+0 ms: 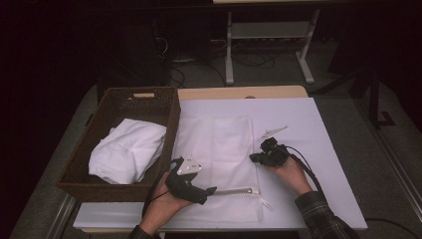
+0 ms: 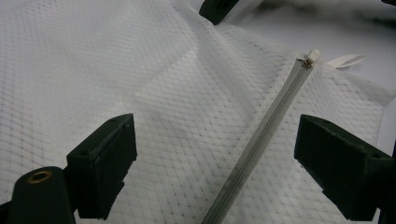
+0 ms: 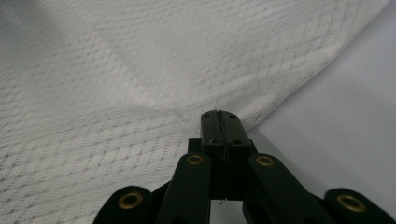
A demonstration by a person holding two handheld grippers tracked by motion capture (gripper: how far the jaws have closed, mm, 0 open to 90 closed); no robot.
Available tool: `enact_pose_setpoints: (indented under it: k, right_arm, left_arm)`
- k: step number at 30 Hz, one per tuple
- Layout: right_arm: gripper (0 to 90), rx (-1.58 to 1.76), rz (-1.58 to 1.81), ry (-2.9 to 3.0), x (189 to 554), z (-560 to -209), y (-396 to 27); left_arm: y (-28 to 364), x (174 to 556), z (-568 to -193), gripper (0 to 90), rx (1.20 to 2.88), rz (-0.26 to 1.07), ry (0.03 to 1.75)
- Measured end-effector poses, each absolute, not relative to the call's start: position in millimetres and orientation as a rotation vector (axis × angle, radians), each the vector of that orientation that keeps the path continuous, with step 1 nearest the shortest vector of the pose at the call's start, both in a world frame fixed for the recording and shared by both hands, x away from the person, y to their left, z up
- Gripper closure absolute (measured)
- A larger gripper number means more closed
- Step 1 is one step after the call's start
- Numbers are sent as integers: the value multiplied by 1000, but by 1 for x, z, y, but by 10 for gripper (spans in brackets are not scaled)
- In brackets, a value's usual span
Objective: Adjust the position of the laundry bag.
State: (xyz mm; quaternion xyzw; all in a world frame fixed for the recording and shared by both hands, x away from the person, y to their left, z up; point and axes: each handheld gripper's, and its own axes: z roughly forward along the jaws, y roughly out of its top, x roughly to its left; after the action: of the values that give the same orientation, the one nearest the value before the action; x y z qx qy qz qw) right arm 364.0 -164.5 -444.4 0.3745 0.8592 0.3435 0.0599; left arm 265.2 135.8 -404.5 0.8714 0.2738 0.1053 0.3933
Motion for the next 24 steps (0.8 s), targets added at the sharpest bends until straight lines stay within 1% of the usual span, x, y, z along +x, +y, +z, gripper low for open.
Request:
enact_pose_setpoints:
  k: [24]
  right_arm:
    - [900, 1205, 971, 2528, 374, -440, -197]
  left_arm:
    - [136, 265, -405, 125, 2211, 268, 697]
